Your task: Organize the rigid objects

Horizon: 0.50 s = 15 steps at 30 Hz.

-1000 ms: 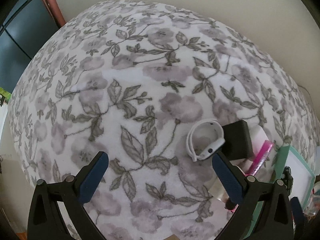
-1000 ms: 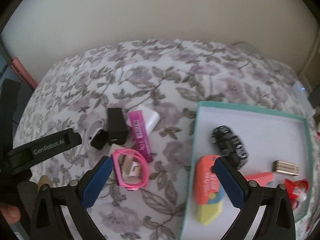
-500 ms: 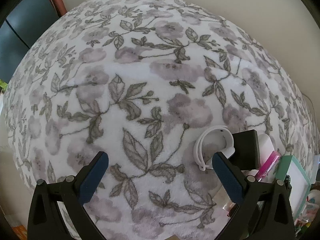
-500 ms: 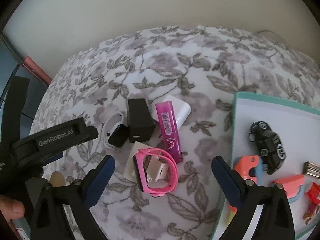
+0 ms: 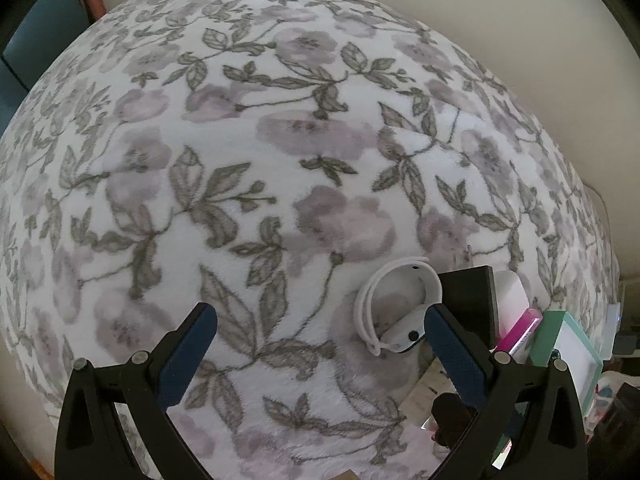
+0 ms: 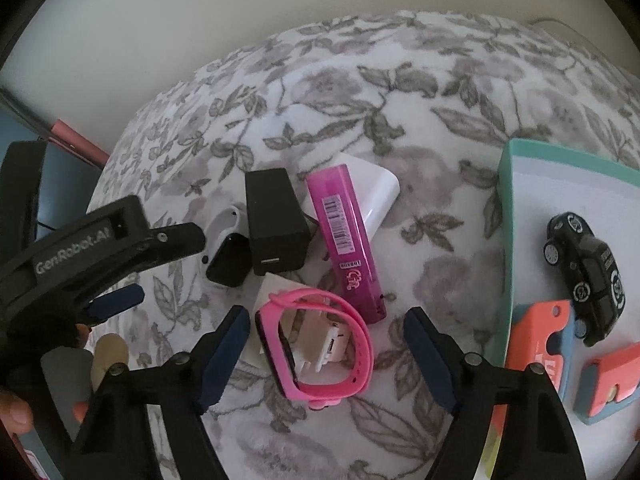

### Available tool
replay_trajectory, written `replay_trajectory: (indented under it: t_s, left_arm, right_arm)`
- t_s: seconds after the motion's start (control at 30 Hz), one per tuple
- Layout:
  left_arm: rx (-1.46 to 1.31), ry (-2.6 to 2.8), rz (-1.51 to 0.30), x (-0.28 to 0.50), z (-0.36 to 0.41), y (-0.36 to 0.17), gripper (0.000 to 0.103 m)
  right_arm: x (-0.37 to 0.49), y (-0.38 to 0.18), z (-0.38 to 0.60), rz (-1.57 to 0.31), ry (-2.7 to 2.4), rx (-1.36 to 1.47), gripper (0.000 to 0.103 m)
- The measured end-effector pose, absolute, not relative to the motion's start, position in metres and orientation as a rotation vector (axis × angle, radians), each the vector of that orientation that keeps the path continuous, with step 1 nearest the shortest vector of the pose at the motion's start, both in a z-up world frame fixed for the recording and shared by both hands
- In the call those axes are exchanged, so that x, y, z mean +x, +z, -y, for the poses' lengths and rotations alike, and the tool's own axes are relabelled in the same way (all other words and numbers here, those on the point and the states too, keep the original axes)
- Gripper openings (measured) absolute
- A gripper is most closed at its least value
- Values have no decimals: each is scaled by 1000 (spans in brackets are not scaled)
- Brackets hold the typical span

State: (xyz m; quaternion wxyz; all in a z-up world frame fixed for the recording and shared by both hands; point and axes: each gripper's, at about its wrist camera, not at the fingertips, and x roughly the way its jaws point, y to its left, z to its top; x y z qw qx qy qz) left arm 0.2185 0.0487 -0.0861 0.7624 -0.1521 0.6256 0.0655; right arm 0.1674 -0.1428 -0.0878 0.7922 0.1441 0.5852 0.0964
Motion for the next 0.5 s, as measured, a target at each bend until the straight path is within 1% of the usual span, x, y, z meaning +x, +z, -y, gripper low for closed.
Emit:
replay_trajectory:
  t_s: [0.1,0.17,0.2,0.5]
  left_arm:
    - [-351,106,-1369,225,-43,-91,103]
    - [-370,81,-1376,228,-39,-95,103]
    - [-373,71,-1380,230,-37,-97,103]
    - [-301,73,-1379,234,-11,-108,103]
  right_arm:
    - [169,-88,142,-1257,212,309,80]
    - [169,-89,141,-1259,223,322,75]
    - [170,-89,141,-1261,225,328,75]
    - [167,-87,150,-1257,229,366,69]
